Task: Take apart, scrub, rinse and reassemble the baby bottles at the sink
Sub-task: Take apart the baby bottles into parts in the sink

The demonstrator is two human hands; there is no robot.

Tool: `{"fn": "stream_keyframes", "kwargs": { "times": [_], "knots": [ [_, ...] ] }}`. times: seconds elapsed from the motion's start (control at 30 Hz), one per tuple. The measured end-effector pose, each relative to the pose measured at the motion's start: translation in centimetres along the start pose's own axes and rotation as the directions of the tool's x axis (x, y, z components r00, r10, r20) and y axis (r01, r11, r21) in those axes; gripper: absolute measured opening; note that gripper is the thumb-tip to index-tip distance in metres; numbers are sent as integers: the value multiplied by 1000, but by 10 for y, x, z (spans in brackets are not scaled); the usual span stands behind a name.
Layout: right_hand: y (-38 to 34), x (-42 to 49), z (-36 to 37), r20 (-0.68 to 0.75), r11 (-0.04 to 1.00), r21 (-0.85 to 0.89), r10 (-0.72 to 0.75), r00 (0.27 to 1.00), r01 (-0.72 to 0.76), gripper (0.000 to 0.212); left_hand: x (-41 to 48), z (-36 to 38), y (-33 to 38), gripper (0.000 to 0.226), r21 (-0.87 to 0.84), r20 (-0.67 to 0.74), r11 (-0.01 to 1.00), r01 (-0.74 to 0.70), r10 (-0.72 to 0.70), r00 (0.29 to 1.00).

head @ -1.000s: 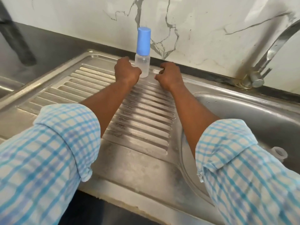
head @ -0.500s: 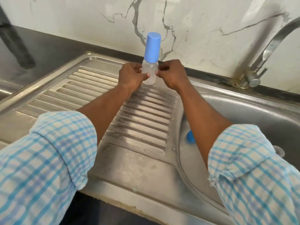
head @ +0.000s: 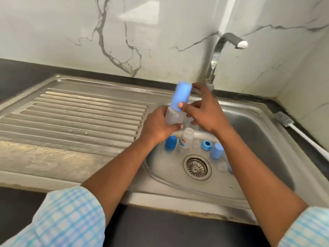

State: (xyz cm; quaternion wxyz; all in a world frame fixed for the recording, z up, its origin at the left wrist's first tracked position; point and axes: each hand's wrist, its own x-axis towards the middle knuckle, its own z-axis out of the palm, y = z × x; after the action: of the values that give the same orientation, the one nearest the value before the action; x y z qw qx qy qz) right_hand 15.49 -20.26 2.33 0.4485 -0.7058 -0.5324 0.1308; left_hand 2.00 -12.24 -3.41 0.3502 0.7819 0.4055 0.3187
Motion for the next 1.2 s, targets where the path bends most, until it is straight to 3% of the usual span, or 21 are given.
{"fn": "stream_keyframes", "kwargs": {
  "times": [0.13,0.23,0.43,0.63,0.8,0.87,0.97,1.07,1.13,1.2],
  "knots": [
    [27,-22,-9,-130,996,49,82,988,-77,52,-9,21,1,42,228,111,970,-82,58,992],
    [42,-25,-10,-120,990,25,140,983,-138,48,-9,23,-3,41,363,186,924,-119,53,981],
    [51,-14,-8,-57,964,172,217,975,-204,48,-4,26,-4,69,371,243,919,-132,41,969],
    [58,-10,-11,-22,983,127,135,991,-131,44,-3,26,-7,55,357,269,919,-168,72,961],
    [59,-13,-23,150,990,113,65,987,-82,42,-4,21,-9,50,384,386,902,-196,36,922],
    [58,-15,-28,117,971,206,94,989,-117,35,-3,20,-13,51,384,403,908,-168,-2,915],
    [67,-11,-37,-80,929,336,192,978,-155,36,-1,20,-19,46,327,370,943,-65,-64,927],
    [83,-12,-30,-70,940,171,311,948,-295,47,4,21,-22,42,211,246,976,46,-99,964],
    [93,-15,-8,107,927,-38,374,921,-372,51,7,21,-21,43,120,172,988,93,-113,979],
    [97,-16,19,297,919,-233,379,877,-318,52,7,21,-19,45,63,123,992,112,-119,985]
  ]
}}
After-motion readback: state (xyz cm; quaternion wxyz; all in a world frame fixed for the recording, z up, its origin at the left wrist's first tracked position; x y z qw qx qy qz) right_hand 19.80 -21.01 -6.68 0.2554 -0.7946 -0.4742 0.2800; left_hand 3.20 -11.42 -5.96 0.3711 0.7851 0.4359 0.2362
